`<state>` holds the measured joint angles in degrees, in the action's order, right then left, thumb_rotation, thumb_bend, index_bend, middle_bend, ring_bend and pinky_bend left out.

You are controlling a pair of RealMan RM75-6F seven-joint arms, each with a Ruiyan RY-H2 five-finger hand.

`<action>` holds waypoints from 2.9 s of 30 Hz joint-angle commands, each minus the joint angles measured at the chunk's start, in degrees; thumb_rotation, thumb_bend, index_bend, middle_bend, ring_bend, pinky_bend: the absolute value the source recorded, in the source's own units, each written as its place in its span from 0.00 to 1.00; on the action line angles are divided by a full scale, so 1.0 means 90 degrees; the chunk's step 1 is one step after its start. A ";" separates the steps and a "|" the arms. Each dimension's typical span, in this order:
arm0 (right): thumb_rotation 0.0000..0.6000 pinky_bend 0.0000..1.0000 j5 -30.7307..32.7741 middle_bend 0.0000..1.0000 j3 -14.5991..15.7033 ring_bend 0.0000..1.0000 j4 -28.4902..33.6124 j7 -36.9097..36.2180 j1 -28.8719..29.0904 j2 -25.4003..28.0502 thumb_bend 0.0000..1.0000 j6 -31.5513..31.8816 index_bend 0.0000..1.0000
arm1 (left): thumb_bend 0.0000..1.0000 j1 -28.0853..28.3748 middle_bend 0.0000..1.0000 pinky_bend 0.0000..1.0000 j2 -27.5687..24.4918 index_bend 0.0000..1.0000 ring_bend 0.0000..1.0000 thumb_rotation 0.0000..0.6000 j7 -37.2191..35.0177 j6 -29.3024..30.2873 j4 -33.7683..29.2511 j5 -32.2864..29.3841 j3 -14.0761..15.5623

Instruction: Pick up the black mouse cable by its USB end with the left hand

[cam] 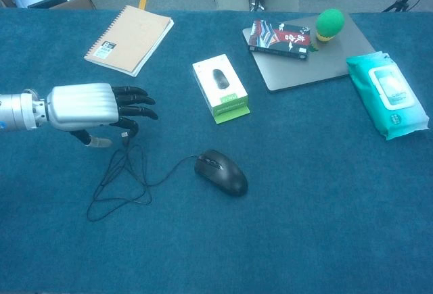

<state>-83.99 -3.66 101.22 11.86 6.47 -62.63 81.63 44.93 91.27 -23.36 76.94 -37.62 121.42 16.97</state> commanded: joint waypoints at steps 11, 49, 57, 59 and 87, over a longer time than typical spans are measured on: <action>1.00 0.50 0.0112 0.47 -0.0035 0.37 0.0079 0.0148 0.0026 -0.0004 0.38 -0.0027 0.55 | 0.28 0.0101 0.13 0.07 0.0435 0.40 0.03 1.00 -0.0351 0.0106 0.0732 -0.0115 0.0275; 1.00 0.50 0.0138 0.47 -0.0024 0.37 0.0134 0.0211 -0.0041 0.0024 0.38 0.0107 0.55 | 0.28 0.0011 0.13 0.07 0.0793 0.43 0.03 1.00 -0.0696 0.0049 0.1399 -0.0495 0.0661; 1.00 0.50 0.0142 0.47 -0.0024 0.37 0.0136 0.0206 -0.0059 0.0036 0.38 0.0129 0.55 | 0.28 -0.0002 0.13 0.07 0.0815 0.47 0.03 1.00 -0.0694 0.0044 0.1396 -0.0540 0.0694; 1.00 0.50 0.0135 0.47 -0.0022 0.37 0.0136 0.0206 -0.0061 0.0037 0.38 0.0132 0.55 | 0.28 0.0001 0.13 0.07 0.0819 0.47 0.03 1.00 -0.0690 0.0028 0.1391 -0.0550 0.0702; 1.00 0.50 0.0074 0.47 -0.0012 0.37 -0.0024 -0.0094 -0.0178 0.0067 0.38 0.0280 0.55 | 0.28 0.0093 0.15 0.07 0.0596 0.56 0.03 1.00 -0.0350 0.0019 0.0768 -0.0678 0.0649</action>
<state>-83.28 -3.77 101.07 11.09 4.90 -62.01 84.12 45.59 97.04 -26.86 76.96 -30.16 115.45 23.00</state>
